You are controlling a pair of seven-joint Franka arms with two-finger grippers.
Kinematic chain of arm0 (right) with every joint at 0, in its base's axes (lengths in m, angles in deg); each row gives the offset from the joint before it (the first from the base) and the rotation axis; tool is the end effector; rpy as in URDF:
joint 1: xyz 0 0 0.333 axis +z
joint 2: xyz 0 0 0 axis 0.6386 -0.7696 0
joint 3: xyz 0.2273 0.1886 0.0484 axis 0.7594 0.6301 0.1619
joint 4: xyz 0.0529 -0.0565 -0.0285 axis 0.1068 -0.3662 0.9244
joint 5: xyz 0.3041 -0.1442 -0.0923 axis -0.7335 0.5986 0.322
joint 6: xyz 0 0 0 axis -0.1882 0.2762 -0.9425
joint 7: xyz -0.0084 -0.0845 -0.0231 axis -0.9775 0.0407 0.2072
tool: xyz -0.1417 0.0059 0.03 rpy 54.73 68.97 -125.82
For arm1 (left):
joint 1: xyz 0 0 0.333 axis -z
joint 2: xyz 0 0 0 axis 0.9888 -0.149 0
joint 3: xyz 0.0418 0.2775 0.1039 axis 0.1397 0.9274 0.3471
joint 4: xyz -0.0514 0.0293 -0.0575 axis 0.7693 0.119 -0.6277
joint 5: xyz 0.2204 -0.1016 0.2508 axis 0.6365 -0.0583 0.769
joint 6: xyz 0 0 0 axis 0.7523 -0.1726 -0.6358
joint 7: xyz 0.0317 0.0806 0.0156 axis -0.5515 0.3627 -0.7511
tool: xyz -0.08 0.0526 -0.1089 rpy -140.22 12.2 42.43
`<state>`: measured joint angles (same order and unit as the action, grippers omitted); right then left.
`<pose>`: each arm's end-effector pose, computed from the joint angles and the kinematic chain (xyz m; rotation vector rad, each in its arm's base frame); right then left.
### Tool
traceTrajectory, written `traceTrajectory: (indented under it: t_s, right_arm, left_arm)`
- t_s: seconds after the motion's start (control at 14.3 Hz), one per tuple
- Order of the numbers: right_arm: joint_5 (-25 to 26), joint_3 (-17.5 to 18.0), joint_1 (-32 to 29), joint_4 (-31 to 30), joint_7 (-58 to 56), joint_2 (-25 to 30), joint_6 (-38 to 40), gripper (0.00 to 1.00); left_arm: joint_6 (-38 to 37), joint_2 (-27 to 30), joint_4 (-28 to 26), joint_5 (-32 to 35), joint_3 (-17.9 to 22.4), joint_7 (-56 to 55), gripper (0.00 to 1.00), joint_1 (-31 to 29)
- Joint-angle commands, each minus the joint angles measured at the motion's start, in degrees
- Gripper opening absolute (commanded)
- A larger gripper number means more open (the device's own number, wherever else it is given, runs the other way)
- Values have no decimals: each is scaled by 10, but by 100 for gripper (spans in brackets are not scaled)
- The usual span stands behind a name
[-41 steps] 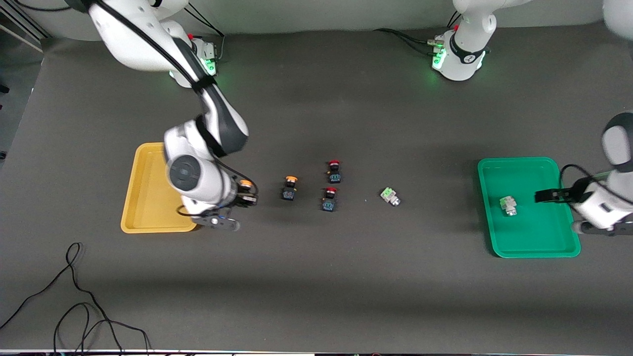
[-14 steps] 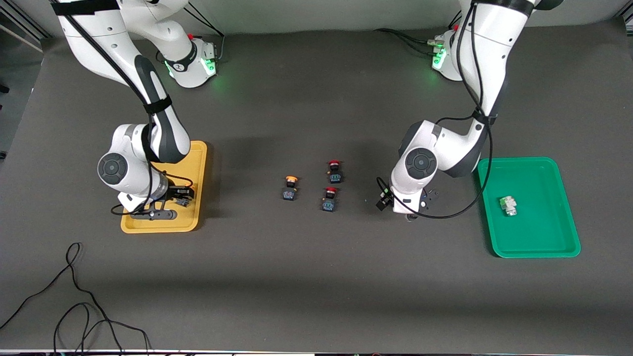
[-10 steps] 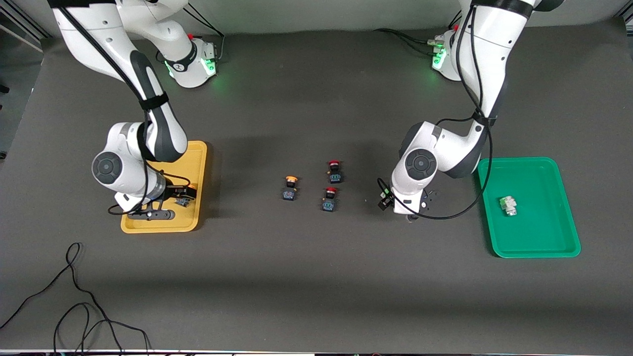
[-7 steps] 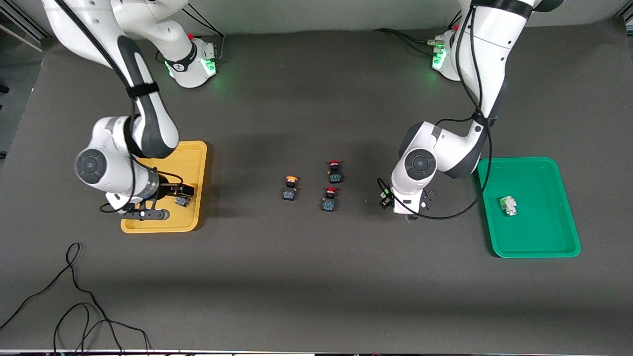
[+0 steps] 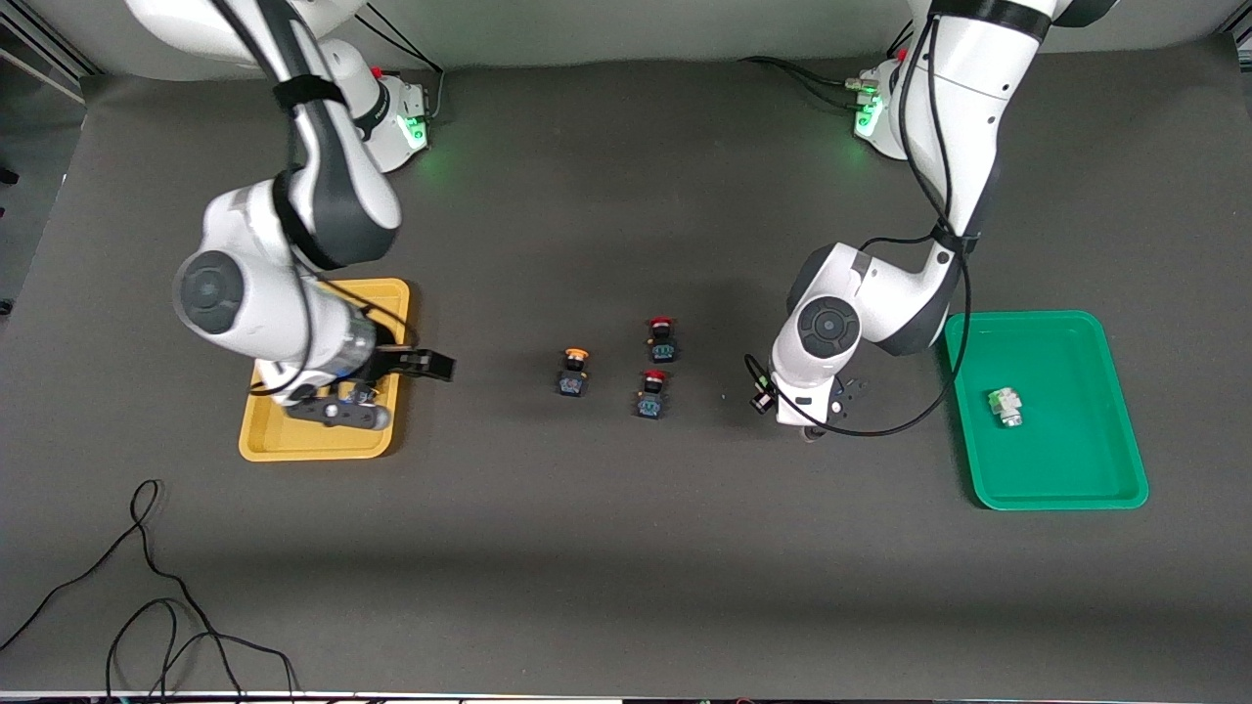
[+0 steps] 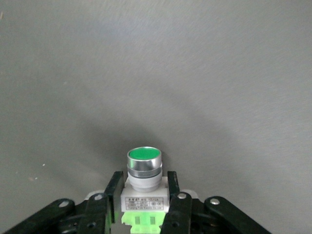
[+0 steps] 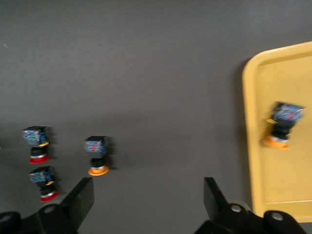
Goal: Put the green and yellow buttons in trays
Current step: 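Carry the second green switch to the green tray with the left gripper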
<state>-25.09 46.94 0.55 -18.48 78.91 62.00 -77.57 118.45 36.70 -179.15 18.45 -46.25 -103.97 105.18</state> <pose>0.5417 0.2186 0.3533 -2.9967 0.2983 0.1894 0.5262 -0.2773 0.1852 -2.9179 -1.0937 0.0778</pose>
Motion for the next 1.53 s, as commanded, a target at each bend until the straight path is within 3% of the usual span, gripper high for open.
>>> traceTrajectory:
  t_s: [0.0, 0.21, 0.42, 0.63, 1.05, 1.39, 1.46]
  right_arm:
    - [-17, -6, 36, 58, 39, -66, 2, 100]
    - [-56, -7, 68, 59, 40, -105, -32, 100]
    - [-66, -6, 97, 57, 40, -145, -77, 100]
    - [-87, -7, 119, 57, 40, -179, -119, 100]
    - [-102, -6, 148, 53, 52, -233, -189, 100]
    - [-103, -6, 156, 52, 53, -262, -223, 99]
    - [-103, -6, 159, 52, 53, -265, -226, 85]
  left_arm:
    - [-119, 49, 66, 8, 7, 42, 5, -17]
    - [-277, 100, 139, -31, 5, 193, 0, -67]
    - [-359, 144, 136, -34, 7, 401, 0, -159]
    - [-375, 158, 131, -12, 9, 600, 0, -266]
    - [-312, 133, 123, 40, 9, 816, 0, -396]
    - [-118, 80, 14, 72, 10, 833, 0, -418]
    - [-92, 66, 5, 71, 11, 833, 0, -419]
